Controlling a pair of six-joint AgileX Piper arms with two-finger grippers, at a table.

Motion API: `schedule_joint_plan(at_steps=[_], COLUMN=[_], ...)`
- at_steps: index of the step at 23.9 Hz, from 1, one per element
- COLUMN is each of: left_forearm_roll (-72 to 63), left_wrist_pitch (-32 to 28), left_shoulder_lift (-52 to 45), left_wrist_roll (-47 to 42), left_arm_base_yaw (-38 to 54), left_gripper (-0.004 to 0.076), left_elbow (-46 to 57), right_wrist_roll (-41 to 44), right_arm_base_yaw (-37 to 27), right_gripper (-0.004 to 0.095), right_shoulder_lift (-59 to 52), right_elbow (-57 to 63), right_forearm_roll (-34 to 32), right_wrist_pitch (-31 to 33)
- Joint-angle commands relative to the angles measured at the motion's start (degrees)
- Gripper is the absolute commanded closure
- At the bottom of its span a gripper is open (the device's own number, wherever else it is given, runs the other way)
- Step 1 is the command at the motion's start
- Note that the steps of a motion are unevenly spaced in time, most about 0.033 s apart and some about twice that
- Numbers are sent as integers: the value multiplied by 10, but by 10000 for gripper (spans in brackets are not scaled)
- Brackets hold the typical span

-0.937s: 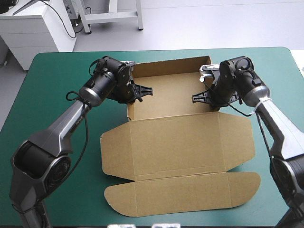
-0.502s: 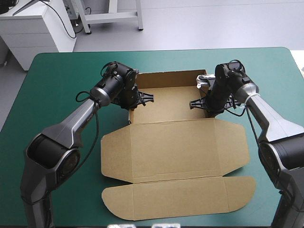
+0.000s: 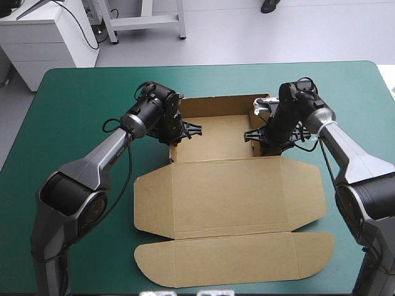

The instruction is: Fold the box

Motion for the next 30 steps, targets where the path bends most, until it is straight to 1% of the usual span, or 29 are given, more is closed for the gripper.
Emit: schedule_joint_plan(at_steps=[1, 2, 4, 5, 6, 8, 9, 10, 12, 14, 15, 16, 18, 21, 24, 26, 30], left_forearm_roll=[-42, -41, -42, -44, -35, -22, -17, -18, -38, -27, -12, -1, 1, -12, -23, -23, -22], left_wrist_pitch=[31, 31, 31, 31, 31, 31, 31, 32, 32, 32, 32, 32, 32, 32, 31, 31, 16], left_shoulder_lift=[-33, -33, -33, -33, -34, -35, -35, -38, -57, -82, -95, -109, -170, -246, -330, -392, -517], left_wrist_roll=[7, 7, 7, 7, 29, 38, 66, 91, 109, 113, 115, 116, 148, 148, 149, 149, 143], left_arm_base_yaw=[7, 13, 22, 24, 29, 33, 34, 34, 34, 34, 34, 34, 32, 23, 10, -1, -7], left_gripper=[494, 398, 289, 282, 282, 282, 282, 282, 287, 331, 372, 442, 725, 732, 732, 732, 732], left_elbow=[-19, -19, -22, -27, -40, -75, -99, -118, -147, -155, -155, -154, -132, -89, -21, 40, 181], right_wrist_roll=[-1, 2, 9, 16, 20, 41, 56, 63, 64, 63, 61, 58, 48, 48, 43, 32, 17], right_arm_base_yaw=[0, 0, 0, 0, 0, 0, 0, 0, 0, 0, 0, 0, 0, 2, 2, 2, 2], right_gripper=[254, 202, 182, 182, 182, 182, 182, 182, 182, 182, 182, 182, 184, 184, 184, 184, 184], right_shoulder_lift=[-32, -32, -32, -32, -33, -34, -34, -34, -37, -40, -43, -45, -59, -81, -99, -103, -101], right_elbow=[-17, -17, -17, -17, -17, -23, -36, -50, -87, -122, -136, -148, -166, -166, -166, -163, -135], right_forearm_roll=[14, 12, 2, -4, -26, -55, -75, -86, -106, -110, -114, -116, -132, -140, -135, -133, -117], right_wrist_pitch=[-17, -24, -40, -51, -89, -141, -158, -158, -156, -134, -120, -107, -85, -76, -34, -12, -6])
